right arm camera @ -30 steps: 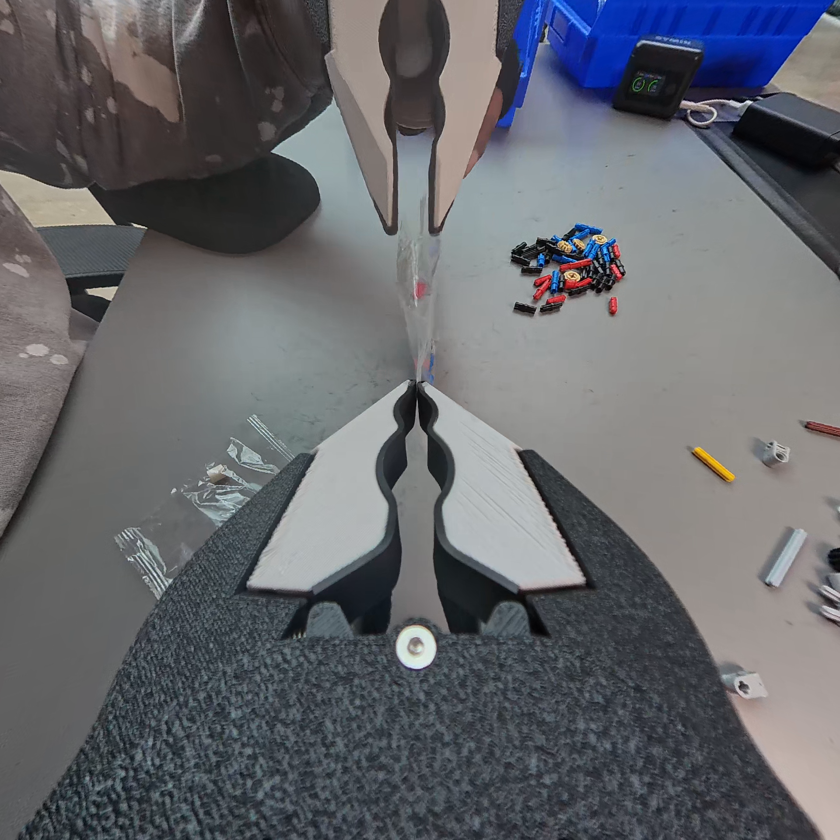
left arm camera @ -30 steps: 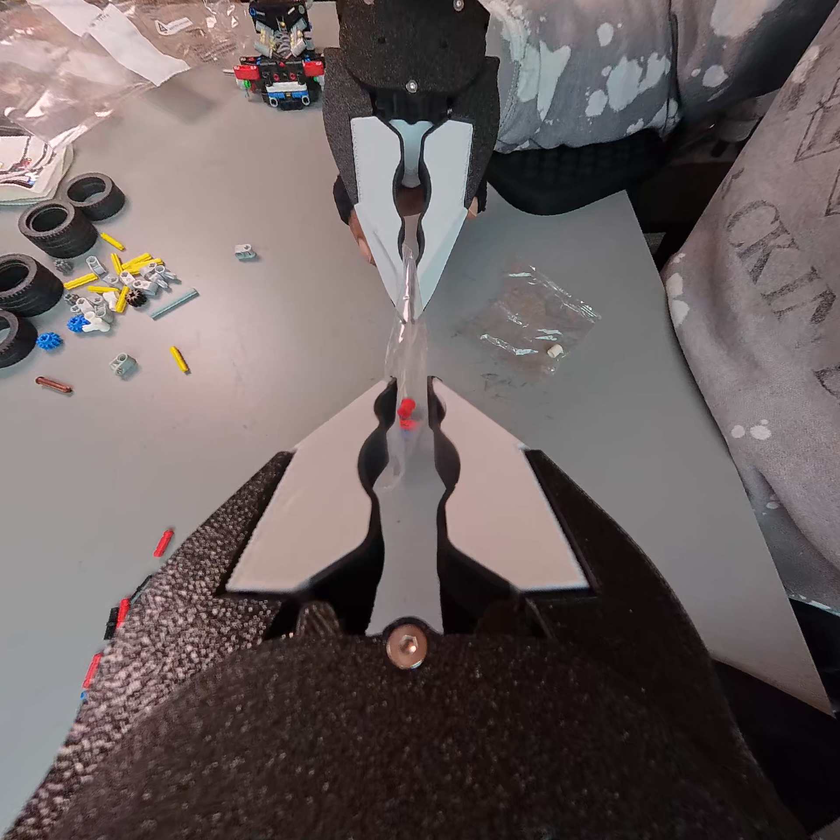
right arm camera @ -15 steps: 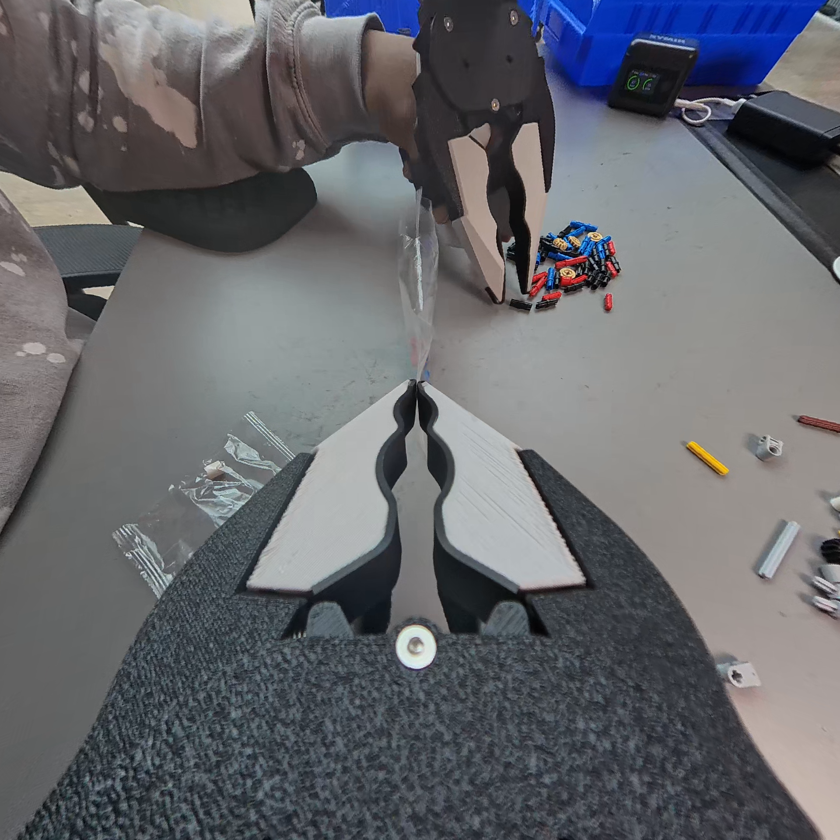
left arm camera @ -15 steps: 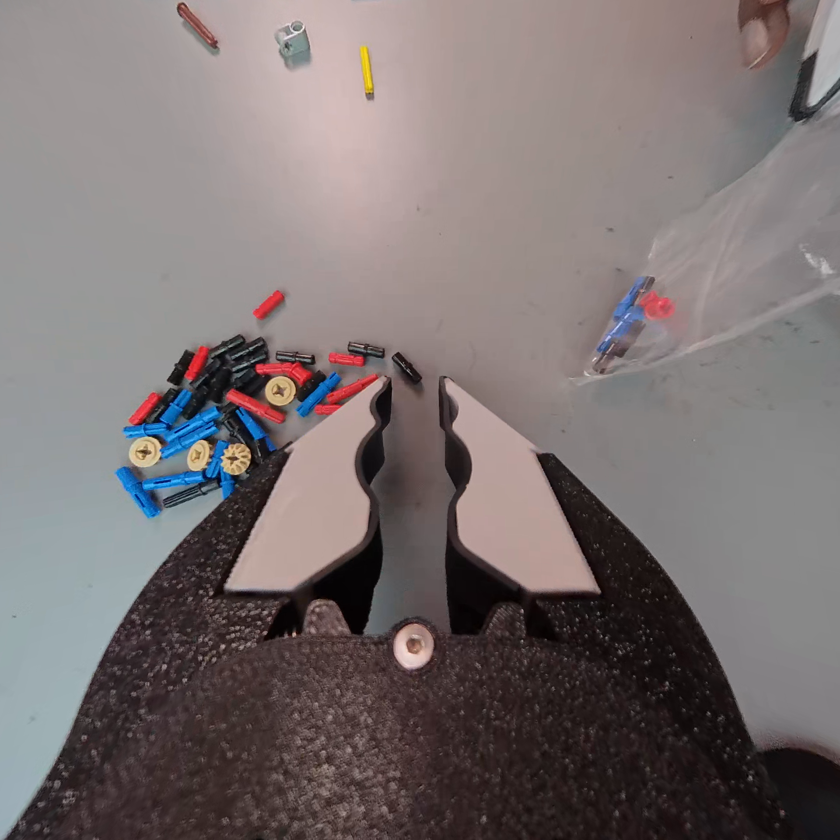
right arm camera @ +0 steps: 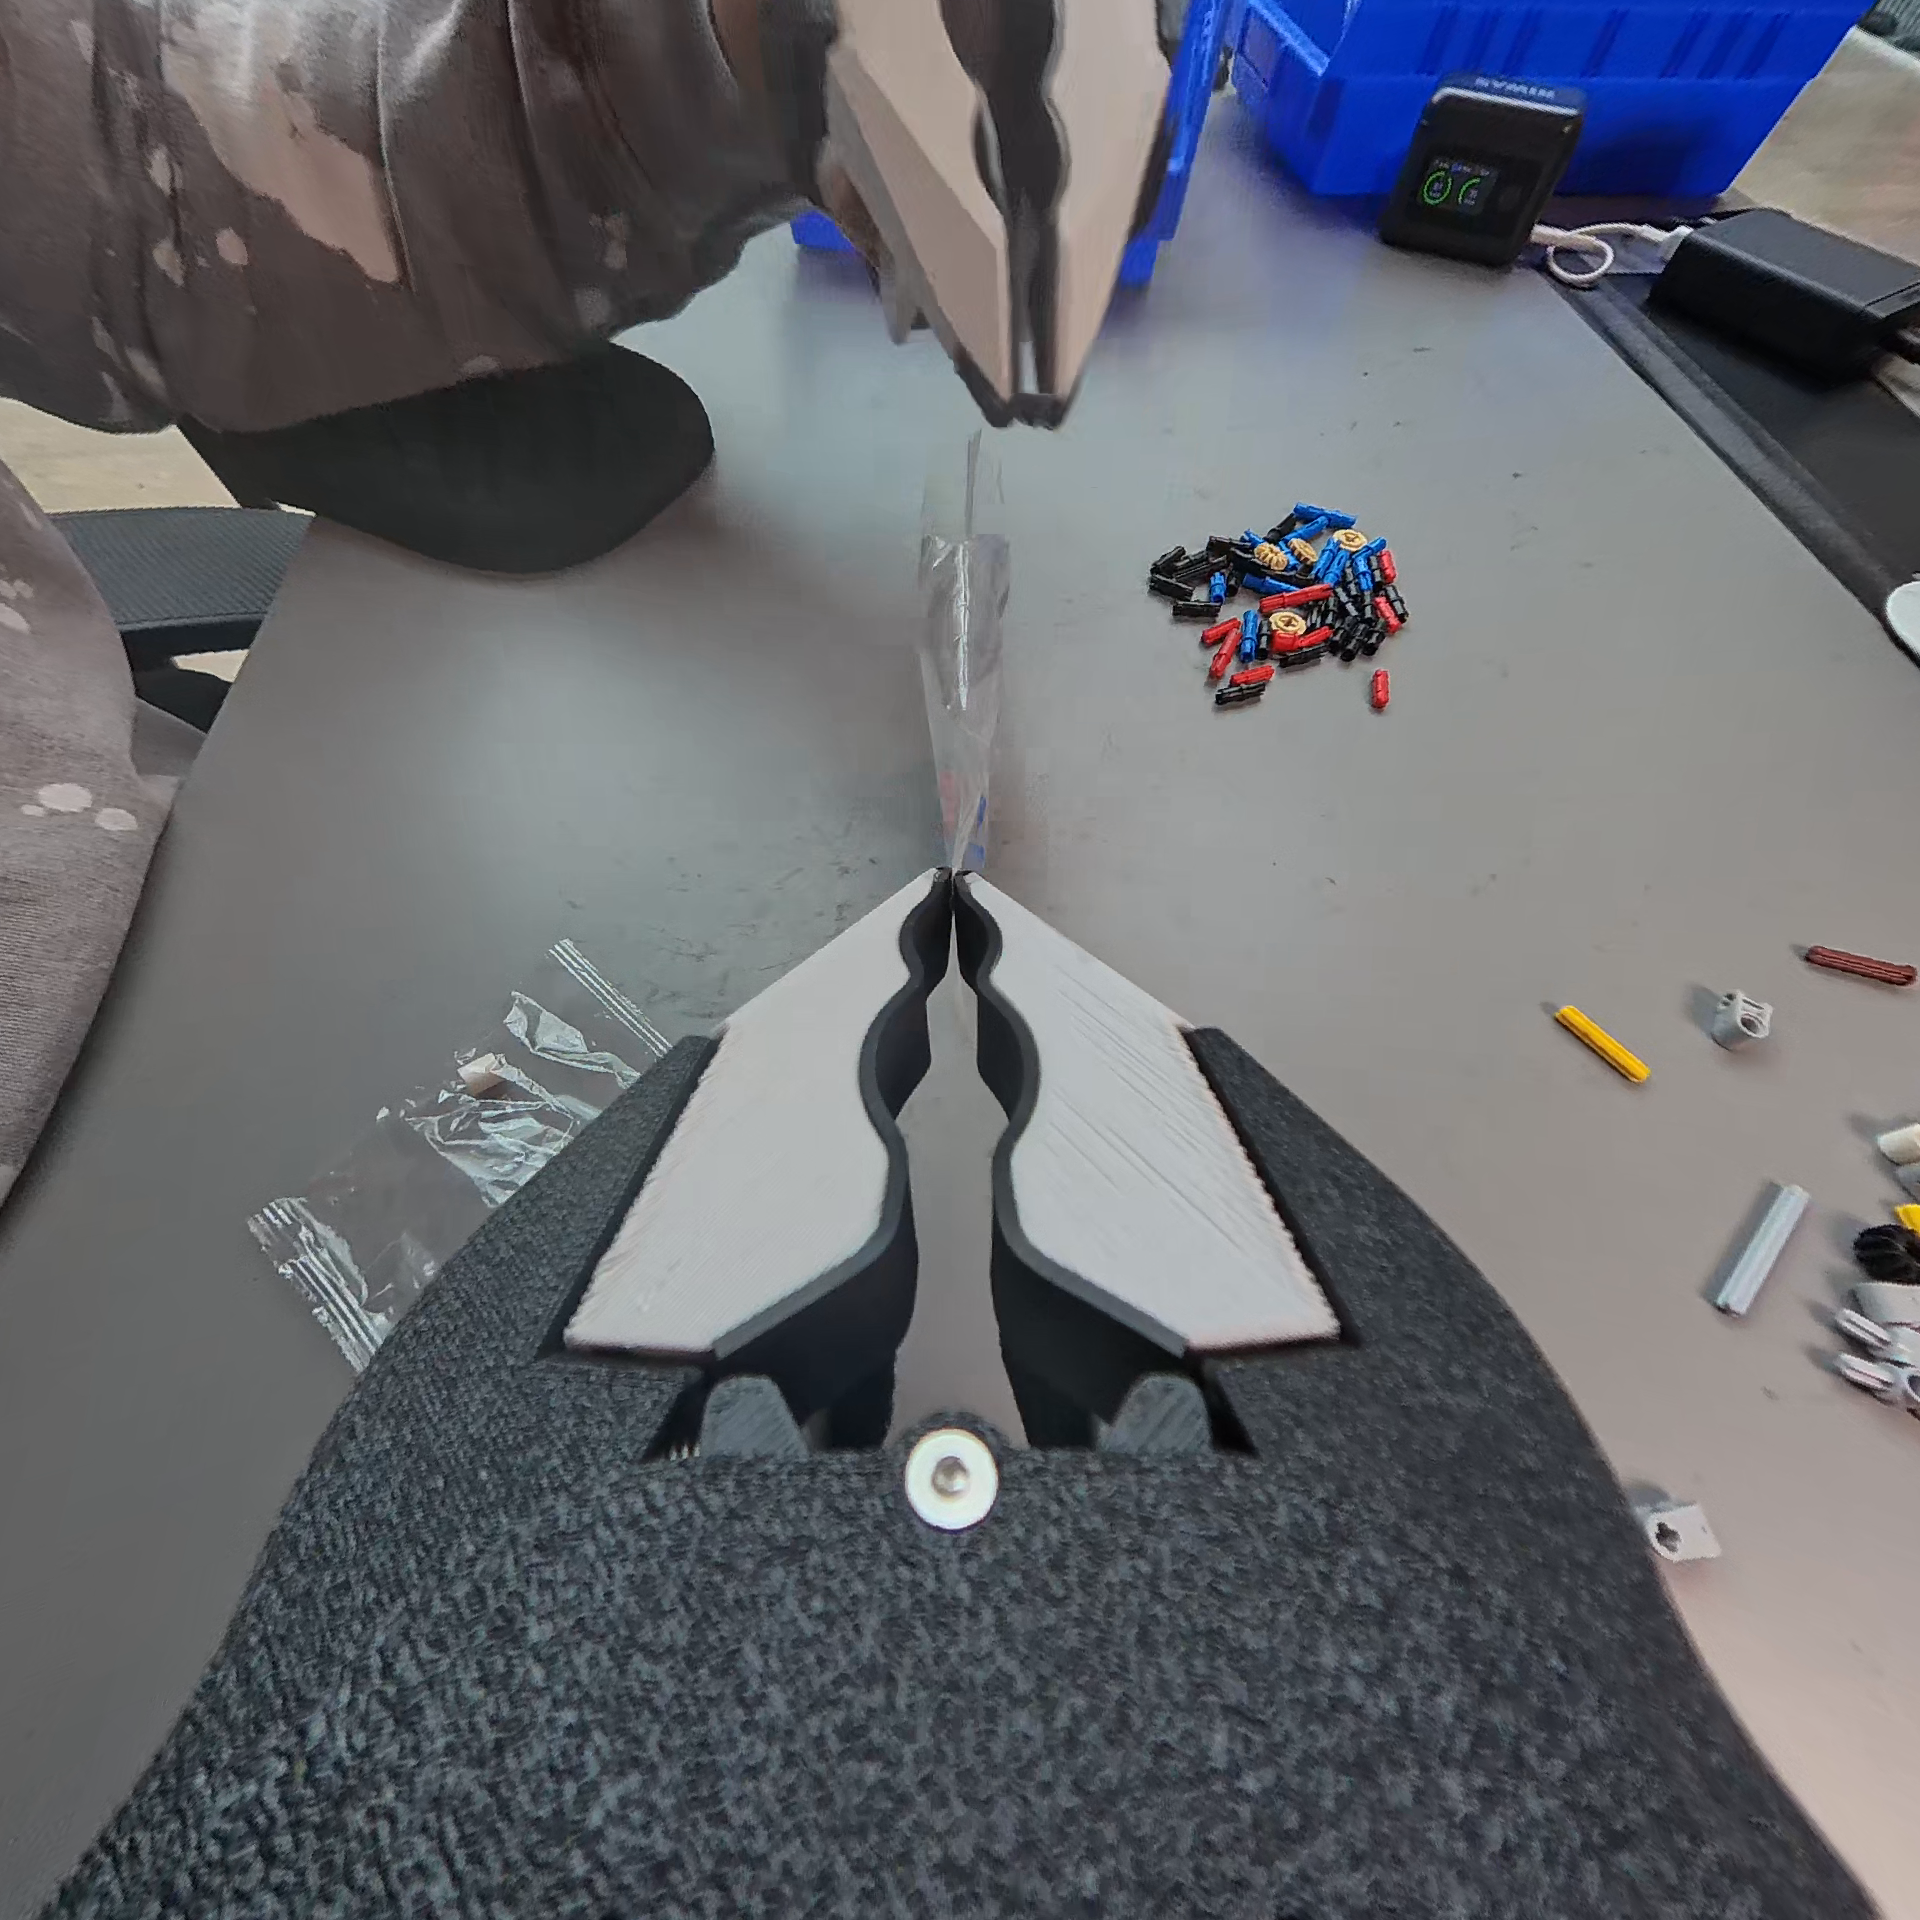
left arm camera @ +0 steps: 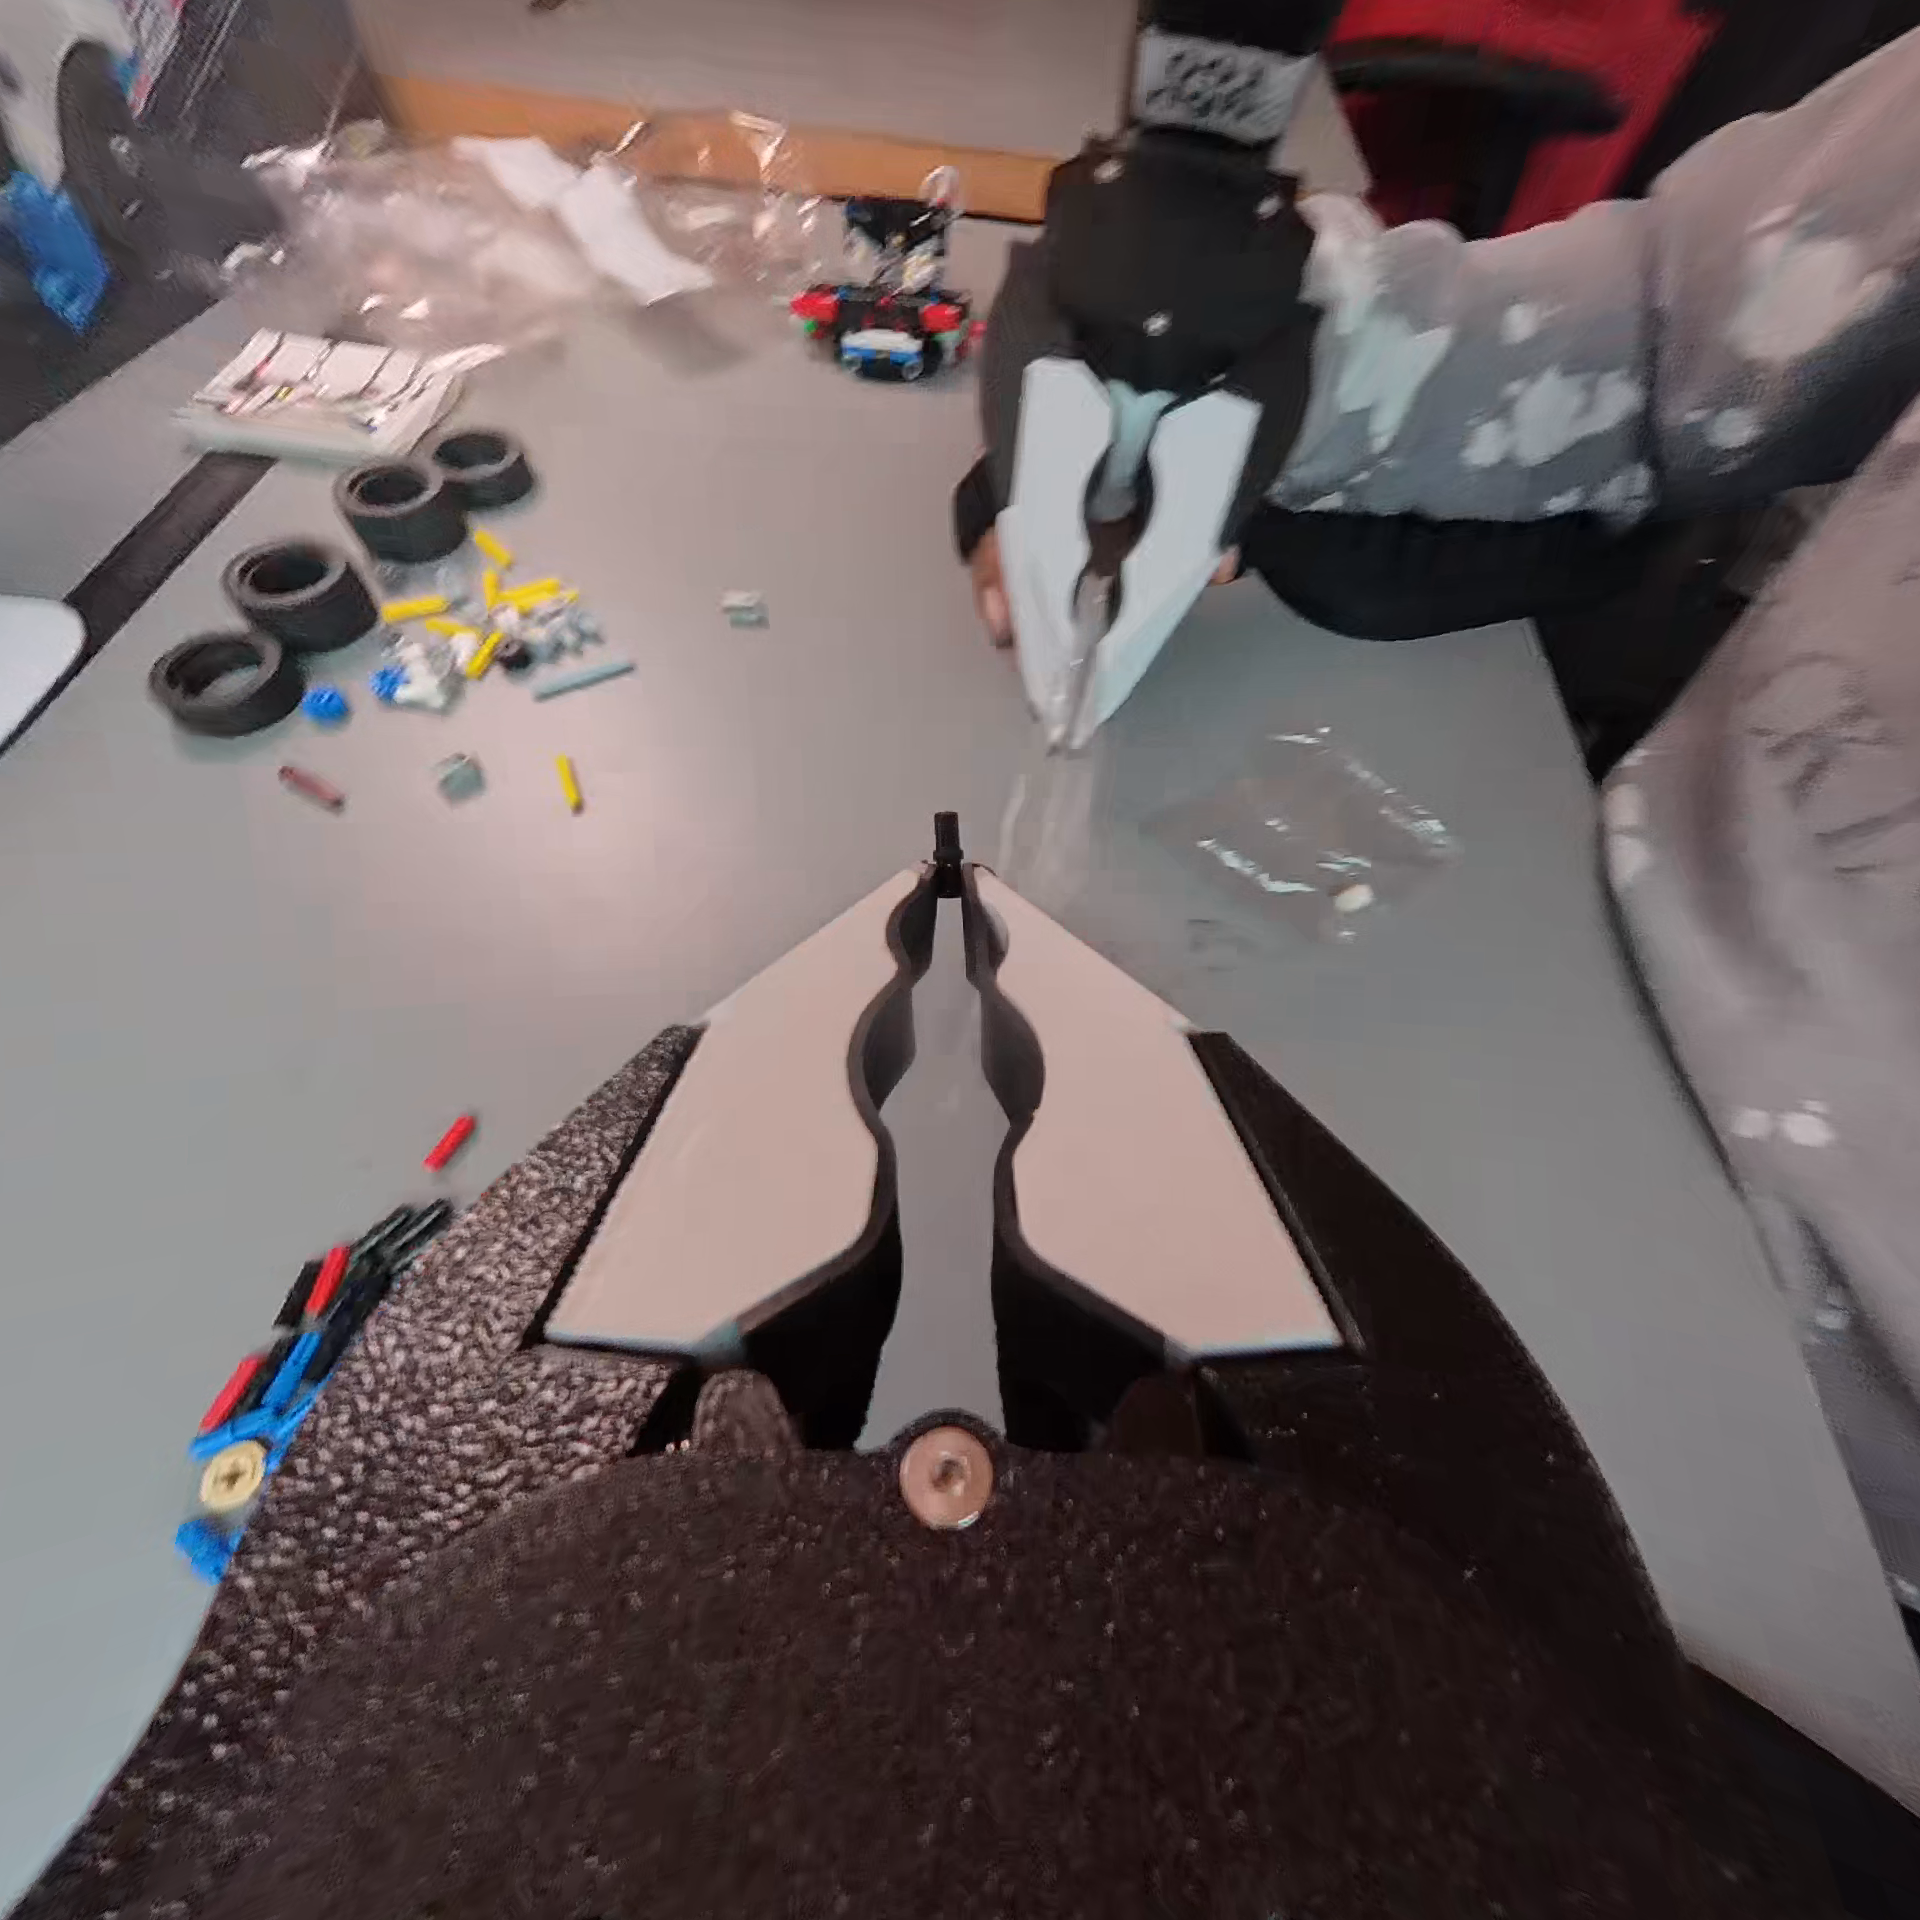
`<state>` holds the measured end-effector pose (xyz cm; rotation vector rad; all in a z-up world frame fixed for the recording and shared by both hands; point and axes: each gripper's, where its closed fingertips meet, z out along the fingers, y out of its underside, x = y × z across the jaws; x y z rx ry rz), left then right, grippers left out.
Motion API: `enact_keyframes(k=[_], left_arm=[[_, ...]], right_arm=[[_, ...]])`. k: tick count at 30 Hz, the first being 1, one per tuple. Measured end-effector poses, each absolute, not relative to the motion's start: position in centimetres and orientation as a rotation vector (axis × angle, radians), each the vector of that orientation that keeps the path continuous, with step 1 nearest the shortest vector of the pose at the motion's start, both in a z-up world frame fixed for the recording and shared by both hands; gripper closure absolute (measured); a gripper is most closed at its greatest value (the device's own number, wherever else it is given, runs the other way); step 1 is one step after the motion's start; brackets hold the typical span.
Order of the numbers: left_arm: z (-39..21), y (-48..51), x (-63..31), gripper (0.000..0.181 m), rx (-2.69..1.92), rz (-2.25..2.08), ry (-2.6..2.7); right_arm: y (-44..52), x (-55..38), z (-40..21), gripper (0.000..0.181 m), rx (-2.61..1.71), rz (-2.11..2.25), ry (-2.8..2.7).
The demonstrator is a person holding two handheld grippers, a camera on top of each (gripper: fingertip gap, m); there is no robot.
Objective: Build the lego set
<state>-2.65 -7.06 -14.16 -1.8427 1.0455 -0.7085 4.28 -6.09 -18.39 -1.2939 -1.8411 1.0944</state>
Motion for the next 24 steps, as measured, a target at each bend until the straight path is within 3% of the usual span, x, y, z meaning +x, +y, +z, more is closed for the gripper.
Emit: enact_keyframes(k=[10,14,19,24], left_arm=[[-15.4,-8.2,-0.8,0.173,-1.894,-0.608,1.187],[-14.2,-6.1,-4.4,0.167,-1.903,-0.537,1.010],[-20.1,-3.2,-11.2,0.165,-2.142,-0.444,0.805],[-23.1,-2.2,-10.9,0.164,-2.186,-0.415,0.886]], right_arm=[[-6.5,4.1,-18.5,0.181,-1.286,1.093,-1.850],[-6.3,4.1,-18.5,0.181,-1.290,1.095,-1.846],[-6.5,4.1,-18.6,0.181,-1.287,1.099,-1.853],[-6.5,4.2,-18.5,0.181,-1.286,1.098,-1.851]])
